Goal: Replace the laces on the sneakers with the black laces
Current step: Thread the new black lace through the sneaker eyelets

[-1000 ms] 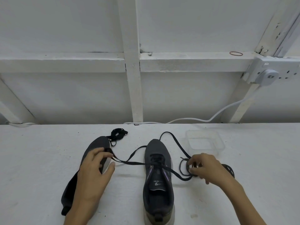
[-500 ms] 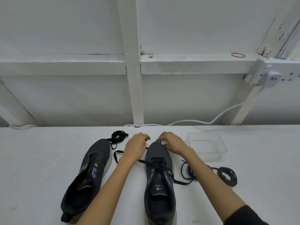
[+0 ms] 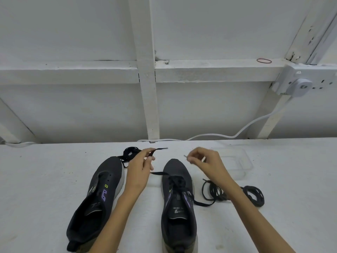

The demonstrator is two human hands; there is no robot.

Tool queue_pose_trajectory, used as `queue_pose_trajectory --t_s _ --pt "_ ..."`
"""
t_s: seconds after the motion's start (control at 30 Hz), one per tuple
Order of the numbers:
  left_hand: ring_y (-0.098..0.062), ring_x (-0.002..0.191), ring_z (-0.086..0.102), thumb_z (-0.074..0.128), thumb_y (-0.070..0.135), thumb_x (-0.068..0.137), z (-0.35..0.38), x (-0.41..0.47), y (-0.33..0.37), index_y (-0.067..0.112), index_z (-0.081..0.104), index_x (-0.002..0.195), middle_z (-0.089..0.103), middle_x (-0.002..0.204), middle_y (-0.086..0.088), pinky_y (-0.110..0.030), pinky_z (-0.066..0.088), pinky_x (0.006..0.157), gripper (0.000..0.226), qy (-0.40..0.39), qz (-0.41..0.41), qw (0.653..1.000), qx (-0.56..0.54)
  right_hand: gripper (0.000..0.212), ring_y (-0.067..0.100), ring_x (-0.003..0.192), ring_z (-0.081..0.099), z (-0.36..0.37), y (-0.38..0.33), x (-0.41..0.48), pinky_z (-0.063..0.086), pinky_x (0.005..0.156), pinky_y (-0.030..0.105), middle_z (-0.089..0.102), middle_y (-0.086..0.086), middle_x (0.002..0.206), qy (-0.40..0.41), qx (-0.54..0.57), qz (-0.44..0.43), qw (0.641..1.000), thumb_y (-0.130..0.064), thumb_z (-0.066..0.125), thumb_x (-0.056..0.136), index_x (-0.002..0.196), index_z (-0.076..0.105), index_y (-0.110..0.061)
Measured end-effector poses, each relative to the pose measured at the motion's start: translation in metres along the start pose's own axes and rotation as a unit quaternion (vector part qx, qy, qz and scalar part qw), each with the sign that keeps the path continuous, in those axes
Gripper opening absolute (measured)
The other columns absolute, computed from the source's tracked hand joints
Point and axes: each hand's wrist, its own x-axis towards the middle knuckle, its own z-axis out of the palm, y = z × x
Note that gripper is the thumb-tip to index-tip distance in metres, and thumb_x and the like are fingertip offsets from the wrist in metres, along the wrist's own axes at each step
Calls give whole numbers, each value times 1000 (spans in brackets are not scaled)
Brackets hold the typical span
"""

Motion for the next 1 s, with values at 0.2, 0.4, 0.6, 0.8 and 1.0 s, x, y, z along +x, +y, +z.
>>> queue_pose_trajectory --t_s 0.2,0.4,0.6,0.8,1.0 --pt "2 66 54 59 19 95 -17 -58 16 24 69 93 66 73 14 -10 40 63 12 -65 -26 994 -78 19 6 70 57 -1 2 -60 39 62 13 67 -18 80 -129 -37 -11 991 -14 71 86 76 71 -30" --pt "-5 64 54 64 26 90 -13 -81 1 23 73 88 67 73 9 -12 41 62 10 -56 -67 992 -95 15 7 74 56 4 5 -73 38 64 12 64 -24 80 -134 -68 -21 988 -16 70 84 78 73 -29" --pt "-8 84 69 73 18 84 -9 -89 1 24 78 88 75 84 9 -13 51 76 8 -56 -107 988 -93 8 0 79 51 3 0 -71 36 67 13 57 -18 75 -147 -152 -41 977 -23 65 86 81 71 -26" --pt "-2 87 69 79 19 79 -5 -92 -1 22 80 87 76 84 13 -9 49 73 9 -47 -135 985 -91 16 -5 77 46 8 -12 -61 35 66 18 50 -16 80 -195 -244 -55 948 -35 53 94 87 65 -26" --pt "-6 85 71 80 18 77 -2 -91 2 22 80 83 76 82 11 -22 54 80 7 -44 -141 985 -94 18 4 86 48 16 -20 -62 43 70 27 50 -14 91 -175 -275 -60 943 -36 52 96 96 66 -24"
